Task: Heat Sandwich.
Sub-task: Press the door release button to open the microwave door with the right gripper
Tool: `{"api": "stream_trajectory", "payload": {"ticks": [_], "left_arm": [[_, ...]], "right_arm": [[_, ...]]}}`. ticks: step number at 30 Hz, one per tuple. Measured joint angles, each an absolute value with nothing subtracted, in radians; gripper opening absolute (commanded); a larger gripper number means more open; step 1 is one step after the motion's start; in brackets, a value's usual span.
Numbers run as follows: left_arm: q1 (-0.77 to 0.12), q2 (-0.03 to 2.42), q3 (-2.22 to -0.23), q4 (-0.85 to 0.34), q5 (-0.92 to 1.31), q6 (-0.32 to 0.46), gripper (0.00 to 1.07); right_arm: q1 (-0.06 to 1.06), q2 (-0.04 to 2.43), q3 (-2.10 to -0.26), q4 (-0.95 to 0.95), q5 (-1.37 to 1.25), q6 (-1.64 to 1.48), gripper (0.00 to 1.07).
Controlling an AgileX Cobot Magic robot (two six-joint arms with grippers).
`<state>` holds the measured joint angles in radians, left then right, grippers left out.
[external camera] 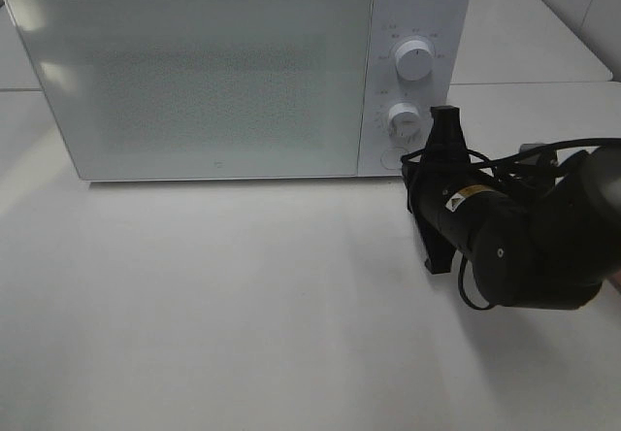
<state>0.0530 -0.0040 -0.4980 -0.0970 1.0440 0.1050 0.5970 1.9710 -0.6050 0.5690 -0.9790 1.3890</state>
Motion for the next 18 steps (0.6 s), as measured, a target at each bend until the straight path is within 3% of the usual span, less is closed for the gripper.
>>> {"api": "stream_trajectory", "payload": {"ticks": [18], "left_arm": [[0.053, -0.004, -0.498, -0.097, 1.044, 0.105, 1.01]], "right_arm": [[0.54, 2.052, -0.751, 0.563, -0.858, 1.391, 0.01]]}}
